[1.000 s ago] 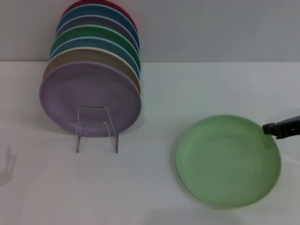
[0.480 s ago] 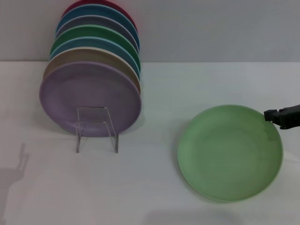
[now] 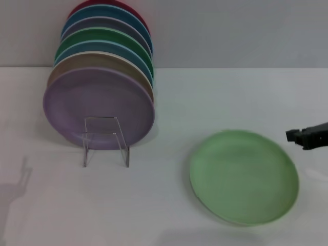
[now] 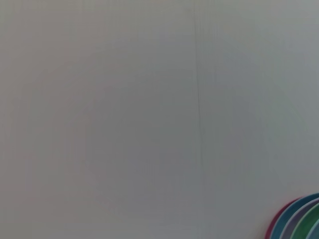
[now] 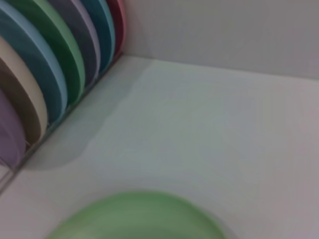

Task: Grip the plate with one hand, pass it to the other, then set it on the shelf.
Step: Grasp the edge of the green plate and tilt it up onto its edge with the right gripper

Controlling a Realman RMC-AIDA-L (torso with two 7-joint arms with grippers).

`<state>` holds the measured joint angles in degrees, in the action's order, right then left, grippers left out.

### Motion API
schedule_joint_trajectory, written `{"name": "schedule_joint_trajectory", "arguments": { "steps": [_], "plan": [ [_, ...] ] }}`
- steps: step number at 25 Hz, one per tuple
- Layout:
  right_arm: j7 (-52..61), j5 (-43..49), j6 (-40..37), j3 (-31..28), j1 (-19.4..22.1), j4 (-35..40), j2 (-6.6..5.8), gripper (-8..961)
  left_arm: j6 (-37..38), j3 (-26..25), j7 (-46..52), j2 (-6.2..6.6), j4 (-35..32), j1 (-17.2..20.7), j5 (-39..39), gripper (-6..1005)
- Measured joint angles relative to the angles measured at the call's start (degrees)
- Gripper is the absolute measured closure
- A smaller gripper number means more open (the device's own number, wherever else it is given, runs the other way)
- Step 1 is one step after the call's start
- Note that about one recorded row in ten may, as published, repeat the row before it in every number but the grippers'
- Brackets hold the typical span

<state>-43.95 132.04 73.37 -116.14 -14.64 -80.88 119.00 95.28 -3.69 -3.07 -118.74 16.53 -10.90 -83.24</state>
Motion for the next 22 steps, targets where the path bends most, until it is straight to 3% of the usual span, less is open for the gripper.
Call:
{"name": "schedule_joint_trajectory", "arguments": {
  "steps": [5,13,19,22],
  "plan": [
    [1.1,4.3,-1.9,0.1,-1.2,3.2,0.06,953,0.0,0.1,0.0,0.0,-0.1,0.0,0.0,197],
    [3.2,3.1,-1.4,-0.3,-1.4,1.8,0.02,954,0.0,0.2,-0.1,0.0,-0.1,0.0,0.0,197],
    [5.0,5.7,-1.1,-0.3,-2.3,2.2,-0.16,895,-0.1,0.3,-0.1,-0.08,-0.1,0.0,0.0,197],
    [5.8,8.1,-0.6,0.0,-3.3,3.4,-0.14,810,-0.1,0.3,-0.1,-0.08,-0.1,0.0,0.0,197]
  ]
}}
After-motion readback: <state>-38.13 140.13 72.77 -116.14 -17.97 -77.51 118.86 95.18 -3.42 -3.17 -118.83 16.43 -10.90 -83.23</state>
